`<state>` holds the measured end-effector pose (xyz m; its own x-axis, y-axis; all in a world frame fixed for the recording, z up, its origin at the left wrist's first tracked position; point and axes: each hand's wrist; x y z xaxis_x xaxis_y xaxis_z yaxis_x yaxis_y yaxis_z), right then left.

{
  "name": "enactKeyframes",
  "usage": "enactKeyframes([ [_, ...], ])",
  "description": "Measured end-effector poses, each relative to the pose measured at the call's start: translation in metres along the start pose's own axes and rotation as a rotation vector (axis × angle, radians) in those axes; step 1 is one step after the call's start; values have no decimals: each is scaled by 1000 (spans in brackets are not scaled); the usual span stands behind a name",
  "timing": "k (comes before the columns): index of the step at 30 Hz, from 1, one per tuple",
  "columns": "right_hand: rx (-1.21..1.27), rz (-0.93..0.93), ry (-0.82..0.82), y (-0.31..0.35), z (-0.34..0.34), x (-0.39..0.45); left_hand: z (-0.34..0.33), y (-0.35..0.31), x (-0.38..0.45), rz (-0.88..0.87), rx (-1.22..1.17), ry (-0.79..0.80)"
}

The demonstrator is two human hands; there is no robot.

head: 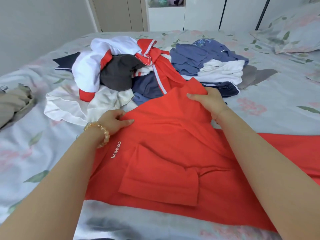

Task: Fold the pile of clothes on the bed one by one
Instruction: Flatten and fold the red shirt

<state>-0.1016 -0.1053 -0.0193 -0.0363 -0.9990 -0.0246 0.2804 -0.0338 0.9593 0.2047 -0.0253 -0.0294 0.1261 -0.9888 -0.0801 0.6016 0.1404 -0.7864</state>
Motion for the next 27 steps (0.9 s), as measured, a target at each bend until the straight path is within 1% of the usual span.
enactKeyframes([
  [1, -25, 83, -35, 9, 1, -3, 4, -1, -2, -18, -49, -7],
  [3, -218, 312, -71, 27, 2, -14, 10, -1, -3, -42, -121, -8],
  [5, -402, 519, -15, 47, -1, -31, 11, -1, -5, -49, -135, -3],
  [6, -499, 599, 3, 56, -2, -41, 10, -1, -6, -46, -151, -3],
  [8, -692, 758, -60, 73, -3, -62, 11, 3, -5, -37, -214, -6],
  [9, -735, 820, -96, 79, -2, -72, 12, 5, -4, -29, -243, -3],
  [10, -736, 863, -93, 84, -2, -84, 13, 7, -2, -18, -274, -2],
  [11, -722, 897, -49, 86, -2, -98, 15, 9, -1, -5, -306, -1],
  [15, -729, 976, 278, 67, -12, -162, 15, 10, -2, 55, -414, 21],
  [17, -795, 1007, 392, 48, -21, -187, 16, 13, -1, 80, -457, 41],
  [19, -880, 1051, 494, 30, -31, -200, 18, 16, 0, 88, -451, 34],
  [21, -940, 1078, 559, 15, -40, -203, 18, 15, 2, 88, -428, 13],
  [24, -941, 1046, 575, 5, -41, -204, 14, 16, 4, 89, -388, -15],
  [25, -919, 1021, 584, 4, -39, -203, 13, 16, 3, 65, -328, -40],
  [26, -897, 999, 594, 4, -37, -203, 13, 16, 1, 18, -219, -64],
  [27, -886, 984, 599, 5, -35, -202, 13, 15, -3, -47, -54, -77],
])
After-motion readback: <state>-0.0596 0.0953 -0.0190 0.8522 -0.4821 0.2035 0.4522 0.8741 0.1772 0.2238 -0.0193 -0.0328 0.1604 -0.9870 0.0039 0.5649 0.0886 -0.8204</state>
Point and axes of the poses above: each hand's wrist, its own x-axis towards the middle knuckle, its own z-axis out of the back of the hand, y = z × x, and after that the axes turned 5 degrees about -x, right-handed
